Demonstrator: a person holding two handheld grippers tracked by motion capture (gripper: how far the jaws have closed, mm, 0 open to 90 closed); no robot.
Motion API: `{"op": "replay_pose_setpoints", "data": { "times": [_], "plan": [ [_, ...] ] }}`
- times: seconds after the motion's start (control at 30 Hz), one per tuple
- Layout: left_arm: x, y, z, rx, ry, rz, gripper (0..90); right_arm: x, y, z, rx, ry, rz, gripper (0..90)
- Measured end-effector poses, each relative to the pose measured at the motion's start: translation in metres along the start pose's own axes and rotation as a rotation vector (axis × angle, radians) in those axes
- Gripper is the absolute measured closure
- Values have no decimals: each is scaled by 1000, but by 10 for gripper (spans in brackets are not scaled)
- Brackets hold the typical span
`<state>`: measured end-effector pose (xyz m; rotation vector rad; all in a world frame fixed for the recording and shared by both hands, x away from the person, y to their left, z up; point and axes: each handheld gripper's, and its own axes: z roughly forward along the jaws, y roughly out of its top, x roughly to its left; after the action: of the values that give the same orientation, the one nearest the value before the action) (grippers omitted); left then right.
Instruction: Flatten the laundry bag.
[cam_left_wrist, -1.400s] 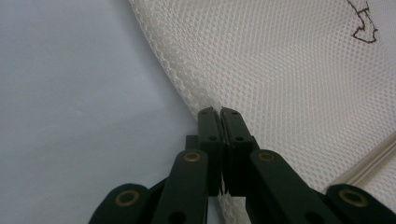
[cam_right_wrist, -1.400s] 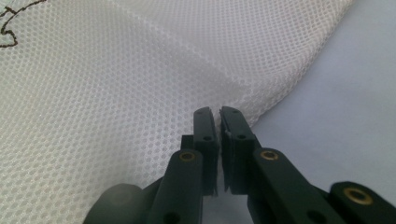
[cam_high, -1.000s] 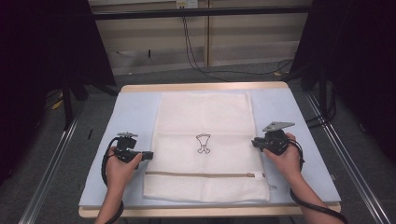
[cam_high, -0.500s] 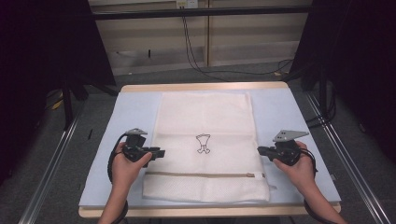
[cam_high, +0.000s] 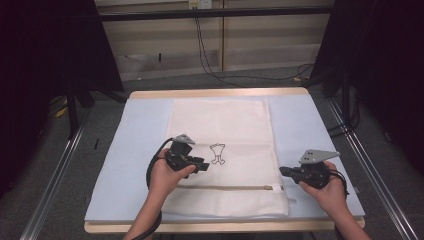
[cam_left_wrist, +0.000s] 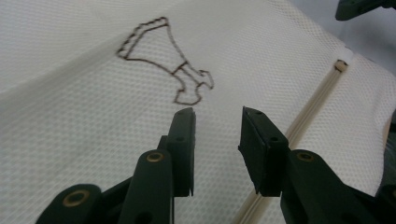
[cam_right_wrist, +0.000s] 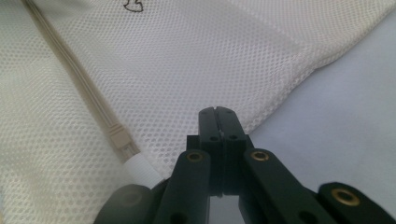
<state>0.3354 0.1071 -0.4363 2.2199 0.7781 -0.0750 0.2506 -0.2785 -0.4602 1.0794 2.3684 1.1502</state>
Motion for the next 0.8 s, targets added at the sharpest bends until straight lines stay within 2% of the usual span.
{"op": "replay_pose_setpoints", "data": {
  "times": [0.2, 0.3, 0.4, 0.43, 0.47, 0.53, 0.57, 0.6, 0.63, 0.7, 0.8],
  "plan": [
    [-19, 12, 25, 40, -69, 29, 679, 11, -3, 1, 17, 16, -18, 900],
    [-29, 17, 36, 41, -105, 31, 691, 15, -4, 1, 26, 1, -34, 900],
    [-38, 22, 45, 58, -109, 43, 716, 18, -8, 2, 40, 4, -43, 900],
    [-40, 24, 48, 55, -137, 36, 734, 19, -9, 2, 41, 9, -42, 900],
    [-42, 26, 49, 66, -125, 48, 740, 19, -10, 2, 40, 11, -41, 900],
    [-48, 29, 54, 78, -123, 41, 756, 21, -11, 0, 41, 17, -41, 900],
    [-49, 30, 57, 70, -153, 25, 753, 22, -12, -1, 41, 14, -43, 900],
    [-51, 31, 59, 78, -162, 10, 754, 23, -13, -2, 42, 15, -48, 900],
    [-53, 33, 61, 96, -154, 27, 748, 24, -14, -3, 42, 19, -44, 900],
    [-57, 34, 66, 83, -175, 10, 735, 26, -16, -3, 48, 18, -48, 900],
    [-61, 37, 71, 107, -164, 11, 726, 26, -17, -4, 40, 18, -51, 900]
  ]
}}
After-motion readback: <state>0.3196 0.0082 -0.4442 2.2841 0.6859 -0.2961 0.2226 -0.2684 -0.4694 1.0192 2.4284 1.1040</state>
